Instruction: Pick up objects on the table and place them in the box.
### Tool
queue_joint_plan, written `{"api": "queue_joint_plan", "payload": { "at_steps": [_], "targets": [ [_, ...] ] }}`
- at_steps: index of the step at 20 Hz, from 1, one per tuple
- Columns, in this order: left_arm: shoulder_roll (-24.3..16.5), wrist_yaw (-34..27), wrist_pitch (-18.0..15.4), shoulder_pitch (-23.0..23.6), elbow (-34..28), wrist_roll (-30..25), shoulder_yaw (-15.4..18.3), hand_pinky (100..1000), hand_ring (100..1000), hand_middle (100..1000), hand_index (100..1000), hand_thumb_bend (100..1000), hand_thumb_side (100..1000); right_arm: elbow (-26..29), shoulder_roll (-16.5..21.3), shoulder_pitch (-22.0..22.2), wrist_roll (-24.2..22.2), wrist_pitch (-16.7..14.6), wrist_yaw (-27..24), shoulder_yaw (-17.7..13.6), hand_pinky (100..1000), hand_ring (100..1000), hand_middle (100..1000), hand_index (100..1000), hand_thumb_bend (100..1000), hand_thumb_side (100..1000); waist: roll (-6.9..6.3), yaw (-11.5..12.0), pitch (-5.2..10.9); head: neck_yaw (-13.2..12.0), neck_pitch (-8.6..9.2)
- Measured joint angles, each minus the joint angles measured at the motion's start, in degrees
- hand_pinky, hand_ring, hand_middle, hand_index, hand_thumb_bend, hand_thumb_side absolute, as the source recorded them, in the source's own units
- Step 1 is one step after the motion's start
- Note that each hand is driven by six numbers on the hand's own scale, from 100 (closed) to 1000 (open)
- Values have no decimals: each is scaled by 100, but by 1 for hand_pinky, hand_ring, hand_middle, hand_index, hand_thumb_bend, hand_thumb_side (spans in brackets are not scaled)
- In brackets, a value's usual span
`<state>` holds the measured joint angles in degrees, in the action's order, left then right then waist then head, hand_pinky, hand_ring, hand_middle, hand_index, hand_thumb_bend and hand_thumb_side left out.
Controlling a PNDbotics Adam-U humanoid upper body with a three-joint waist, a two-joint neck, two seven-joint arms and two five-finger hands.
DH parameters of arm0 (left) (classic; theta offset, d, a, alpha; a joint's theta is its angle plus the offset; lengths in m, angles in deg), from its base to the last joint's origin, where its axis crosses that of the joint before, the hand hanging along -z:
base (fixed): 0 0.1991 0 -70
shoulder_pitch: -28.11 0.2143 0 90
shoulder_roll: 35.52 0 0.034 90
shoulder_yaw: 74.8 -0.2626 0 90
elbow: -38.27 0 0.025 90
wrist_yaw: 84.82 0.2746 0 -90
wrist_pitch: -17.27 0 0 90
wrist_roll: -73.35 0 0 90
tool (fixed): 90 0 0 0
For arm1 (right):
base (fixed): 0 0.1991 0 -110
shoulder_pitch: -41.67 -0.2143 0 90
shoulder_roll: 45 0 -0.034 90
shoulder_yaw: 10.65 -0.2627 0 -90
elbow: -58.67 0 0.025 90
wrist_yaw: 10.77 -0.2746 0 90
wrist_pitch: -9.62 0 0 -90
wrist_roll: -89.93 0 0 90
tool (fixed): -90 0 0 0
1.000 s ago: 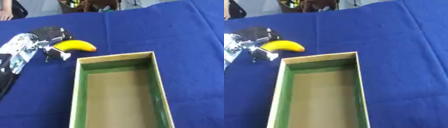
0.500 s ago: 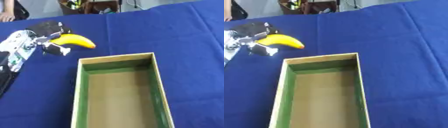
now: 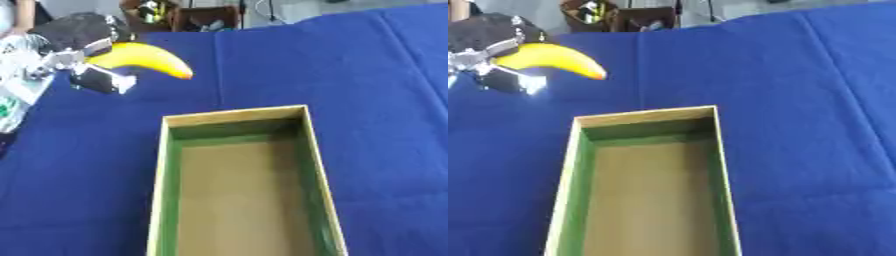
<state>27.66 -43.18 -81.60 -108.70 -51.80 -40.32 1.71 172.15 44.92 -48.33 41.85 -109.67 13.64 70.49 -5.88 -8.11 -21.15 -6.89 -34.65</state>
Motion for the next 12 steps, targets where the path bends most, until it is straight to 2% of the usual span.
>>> {"api": "queue_joint_plan", "payload": {
  "at_steps": [6,10,12],
  "targets": [
    [-264,-500,285,288,-1188,-188,1,427,541,463,603,100,390,0,11,4,0,0,-76,-32,727,751,633,736,100,576,25,54,82,46,-7],
    [-440,-755,542,466,-2007,-149,-7,428,540,462,604,100,390,0,55,4,-1,-1,-122,-33,727,751,633,737,100,577,39,72,103,54,-7],
    [-499,-874,618,501,-2224,-84,-63,426,537,459,603,100,394,0,57,4,-2,-2,-134,-33,727,751,633,737,100,576,43,70,105,62,-7]
  ]
}}
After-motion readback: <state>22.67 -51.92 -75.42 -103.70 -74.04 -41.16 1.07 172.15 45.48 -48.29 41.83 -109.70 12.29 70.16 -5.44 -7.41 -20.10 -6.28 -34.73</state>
